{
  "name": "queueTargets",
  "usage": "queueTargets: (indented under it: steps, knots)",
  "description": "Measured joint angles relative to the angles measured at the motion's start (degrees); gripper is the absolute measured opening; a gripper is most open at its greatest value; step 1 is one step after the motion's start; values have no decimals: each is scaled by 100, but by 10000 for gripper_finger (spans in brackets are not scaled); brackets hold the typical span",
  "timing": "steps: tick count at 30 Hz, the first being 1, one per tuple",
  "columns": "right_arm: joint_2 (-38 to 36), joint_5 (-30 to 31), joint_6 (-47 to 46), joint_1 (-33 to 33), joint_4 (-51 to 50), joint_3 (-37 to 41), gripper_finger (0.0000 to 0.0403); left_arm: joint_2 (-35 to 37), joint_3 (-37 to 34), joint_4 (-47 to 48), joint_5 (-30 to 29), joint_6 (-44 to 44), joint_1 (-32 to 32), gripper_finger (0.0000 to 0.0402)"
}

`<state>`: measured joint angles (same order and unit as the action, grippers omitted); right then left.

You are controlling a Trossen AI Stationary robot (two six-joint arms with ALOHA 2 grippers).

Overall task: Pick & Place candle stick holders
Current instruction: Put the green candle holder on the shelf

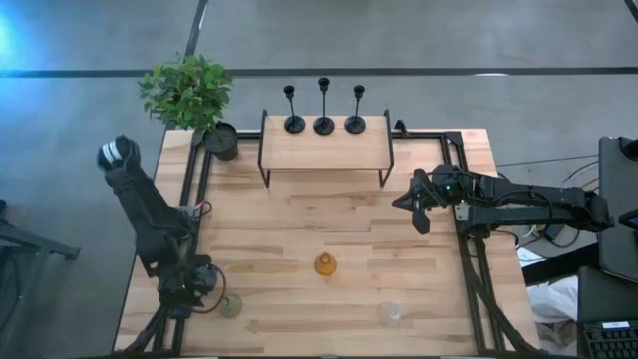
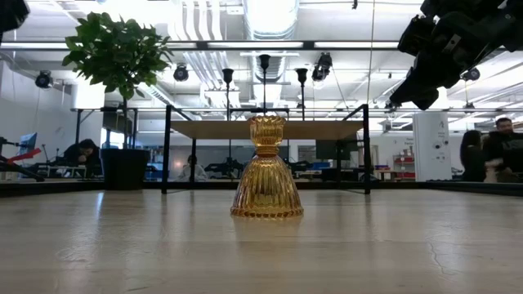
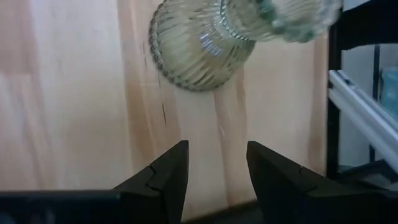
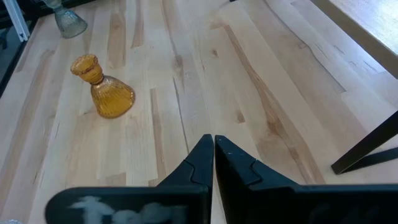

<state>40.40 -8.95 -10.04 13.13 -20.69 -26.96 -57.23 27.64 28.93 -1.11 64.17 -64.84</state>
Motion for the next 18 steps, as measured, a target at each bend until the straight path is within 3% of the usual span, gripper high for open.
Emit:
queueTargets:
  steps: [9, 18]
  knots:
    - [0, 2, 0, 2, 0, 0, 13, -537, -232, -954, -264, -739, 0, 167]
    - [0, 2, 2, 0, -2, 0, 13, -652, -212, -1260, -1158, -1202, 2, 167]
